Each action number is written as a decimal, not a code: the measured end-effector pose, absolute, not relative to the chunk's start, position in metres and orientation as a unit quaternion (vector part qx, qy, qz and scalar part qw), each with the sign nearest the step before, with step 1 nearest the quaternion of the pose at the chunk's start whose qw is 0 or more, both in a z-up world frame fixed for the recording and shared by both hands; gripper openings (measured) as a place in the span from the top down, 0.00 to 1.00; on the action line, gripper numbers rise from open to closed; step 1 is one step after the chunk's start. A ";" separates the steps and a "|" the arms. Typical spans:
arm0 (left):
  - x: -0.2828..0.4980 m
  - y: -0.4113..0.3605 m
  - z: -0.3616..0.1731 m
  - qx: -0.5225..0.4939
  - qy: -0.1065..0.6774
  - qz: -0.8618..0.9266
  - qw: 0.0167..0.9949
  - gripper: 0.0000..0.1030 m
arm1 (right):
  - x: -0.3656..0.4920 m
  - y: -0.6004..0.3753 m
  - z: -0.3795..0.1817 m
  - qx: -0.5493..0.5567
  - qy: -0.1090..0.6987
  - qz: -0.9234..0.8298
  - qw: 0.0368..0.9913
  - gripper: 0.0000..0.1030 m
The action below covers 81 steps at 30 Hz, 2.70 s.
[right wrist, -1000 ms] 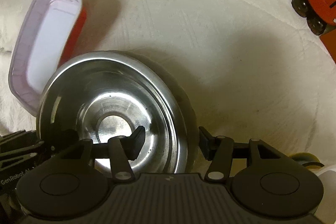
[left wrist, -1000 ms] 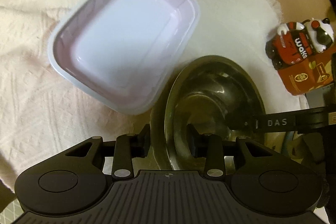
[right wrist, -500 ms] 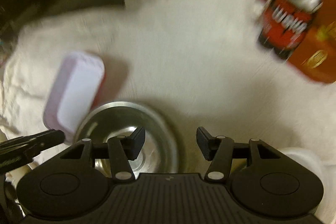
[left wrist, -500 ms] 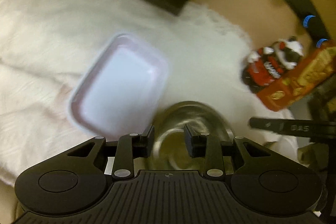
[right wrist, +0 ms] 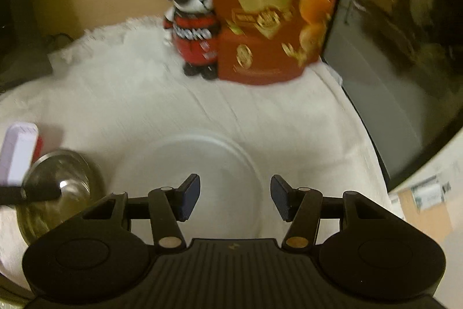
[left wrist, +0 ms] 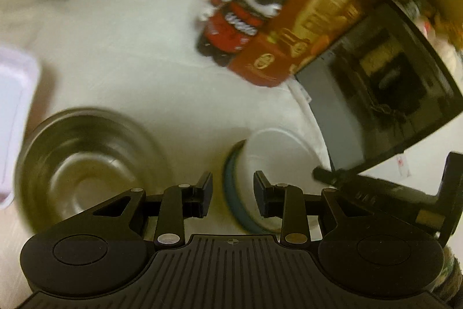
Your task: Organize plates and bowls
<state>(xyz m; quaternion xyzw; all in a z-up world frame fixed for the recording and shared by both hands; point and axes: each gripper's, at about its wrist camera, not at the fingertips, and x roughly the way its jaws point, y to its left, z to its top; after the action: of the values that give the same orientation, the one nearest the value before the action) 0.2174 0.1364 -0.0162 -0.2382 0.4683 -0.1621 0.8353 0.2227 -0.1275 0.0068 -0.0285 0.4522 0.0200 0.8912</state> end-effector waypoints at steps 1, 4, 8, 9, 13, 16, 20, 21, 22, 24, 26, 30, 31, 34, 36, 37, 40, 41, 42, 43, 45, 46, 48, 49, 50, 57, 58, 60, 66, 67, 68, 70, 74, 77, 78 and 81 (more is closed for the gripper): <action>0.220 0.127 -0.014 -0.229 0.466 -0.160 0.839 0.67 | 0.222 -0.134 0.003 -0.031 0.453 0.021 0.891 0.49; 0.230 0.101 -0.015 -0.207 0.475 -0.139 0.844 0.67 | 0.225 -0.147 -0.004 -0.029 0.449 0.013 0.893 0.54; 0.237 0.071 -0.023 -0.137 0.492 -0.096 0.855 0.67 | 0.231 -0.163 -0.013 -0.002 0.446 0.055 0.893 0.54; 0.237 0.066 -0.026 -0.127 0.496 -0.084 0.855 0.67 | 0.233 -0.167 -0.017 0.000 0.448 0.062 0.892 0.54; 0.238 0.062 -0.036 -0.126 0.510 -0.064 0.848 0.58 | 0.247 -0.180 -0.036 0.001 0.456 0.093 0.885 0.54; 0.239 0.059 -0.040 -0.139 0.515 -0.052 0.844 0.58 | 0.258 -0.188 -0.047 0.012 0.467 0.117 0.876 0.54; 0.240 0.054 -0.049 -0.147 0.524 -0.038 0.838 0.53 | 0.269 -0.194 -0.062 0.015 0.472 0.153 0.868 0.54; 0.241 0.054 -0.051 -0.150 0.527 -0.034 0.836 0.53 | 0.271 -0.194 -0.063 0.020 0.476 0.159 0.865 0.54; 0.242 0.053 -0.053 -0.151 0.529 -0.029 0.835 0.52 | 0.275 -0.195 -0.067 0.025 0.481 0.165 0.860 0.54; 0.245 0.051 -0.058 -0.154 0.534 -0.020 0.831 0.54 | 0.282 -0.197 -0.071 0.040 0.492 0.178 0.851 0.54; 0.247 0.051 -0.064 -0.162 0.536 -0.013 0.828 0.56 | 0.287 -0.200 -0.075 0.068 0.508 0.194 0.837 0.54; 0.253 0.051 -0.080 -0.189 0.550 -0.004 0.813 0.55 | 0.299 -0.205 -0.093 0.130 0.545 0.234 0.795 0.53; 0.254 0.050 -0.084 -0.195 0.554 -0.004 0.809 0.57 | 0.301 -0.205 -0.099 0.142 0.556 0.243 0.782 0.53; 0.258 0.045 -0.094 -0.203 0.565 -0.005 0.799 0.58 | 0.304 -0.204 -0.112 0.169 0.577 0.265 0.754 0.53; 0.258 0.042 -0.098 -0.216 0.568 -0.006 0.794 0.60 | 0.302 -0.200 -0.118 0.175 0.584 0.274 0.744 0.53; 0.257 0.042 -0.099 -0.219 0.568 -0.003 0.793 0.59 | 0.301 -0.198 -0.120 0.177 0.585 0.278 0.741 0.51; 0.256 0.043 -0.101 -0.232 0.565 -0.002 0.792 0.61 | 0.299 -0.196 -0.121 0.182 0.584 0.281 0.739 0.49; 0.256 0.045 -0.101 -0.239 0.565 -0.002 0.790 0.62 | 0.299 -0.196 -0.121 0.184 0.584 0.281 0.739 0.49; 0.256 0.047 -0.102 -0.246 0.565 -0.004 0.787 0.62 | 0.299 -0.197 -0.121 0.187 0.584 0.280 0.739 0.49; 0.258 0.048 -0.101 -0.245 0.567 -0.007 0.786 0.61 | 0.298 -0.198 -0.121 0.190 0.583 0.279 0.739 0.49; 0.259 0.047 -0.101 -0.226 0.570 -0.018 0.790 0.60 | 0.296 -0.198 -0.120 0.194 0.582 0.273 0.741 0.49; 0.260 0.044 -0.100 -0.212 0.572 -0.026 0.792 0.58 | 0.295 -0.197 -0.120 0.194 0.580 0.271 0.743 0.48; 0.260 0.042 -0.099 -0.196 0.575 -0.034 0.793 0.57 | 0.292 -0.197 -0.120 0.197 0.577 0.267 0.746 0.45; 0.260 0.042 -0.099 -0.193 0.579 -0.038 0.791 0.58 | 0.291 -0.197 -0.119 0.202 0.578 0.262 0.746 0.44; 0.260 0.042 -0.099 -0.189 0.581 -0.041 0.791 0.58 | 0.288 -0.198 -0.119 0.208 0.578 0.257 0.746 0.43; 0.255 0.045 -0.095 -0.169 0.579 -0.062 0.795 0.59 | 0.284 -0.193 -0.116 0.214 0.579 0.236 0.750 0.40; 0.253 0.046 -0.094 -0.165 0.578 -0.062 0.797 0.59 | 0.283 -0.192 -0.116 0.215 0.580 0.234 0.750 0.40; 0.249 0.048 -0.091 -0.160 0.578 -0.059 0.798 0.59 | 0.281 -0.188 -0.116 0.215 0.583 0.232 0.748 0.38; 0.232 0.056 -0.087 -0.149 0.587 -0.045 0.795 0.59 | 0.271 -0.173 -0.116 0.203 0.592 0.244 0.740 0.38; 0.230 0.059 -0.086 -0.152 0.587 -0.044 0.794 0.59 | 0.269 -0.170 -0.116 0.200 0.593 0.248 0.740 0.38; 0.228 0.061 -0.086 -0.155 0.587 -0.043 0.793 0.59 | 0.267 -0.168 -0.116 0.197 0.593 0.251 0.739 0.38; 0.225 0.064 -0.087 -0.160 0.586 -0.042 0.793 0.59 | 0.266 -0.165 -0.116 0.194 0.592 0.253 0.740 0.38; 0.223 0.062 -0.086 -0.153 0.582 -0.039 0.798 0.59 | 0.267 -0.163 -0.116 0.193 0.591 0.248 0.742 0.38; 0.221 0.061 -0.085 -0.150 0.579 -0.040 0.801 0.59 | 0.267 -0.160 -0.115 0.190 0.590 0.245 0.745 0.38; 0.220 0.061 -0.084 -0.152 0.578 -0.040 0.801 0.59 | 0.267 -0.160 -0.115 0.188 0.590 0.245 0.746 0.38; 0.218 0.059 -0.082 -0.154 0.575 -0.038 0.803 0.59 | 0.264 -0.159 -0.114 0.181 0.587 0.243 0.750 0.37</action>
<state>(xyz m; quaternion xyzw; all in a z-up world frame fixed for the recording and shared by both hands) 0.2181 0.0595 -0.0825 -0.1545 0.5748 -0.0377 0.8027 0.2640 -0.1590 -0.1141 0.1807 0.5874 0.2434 0.7504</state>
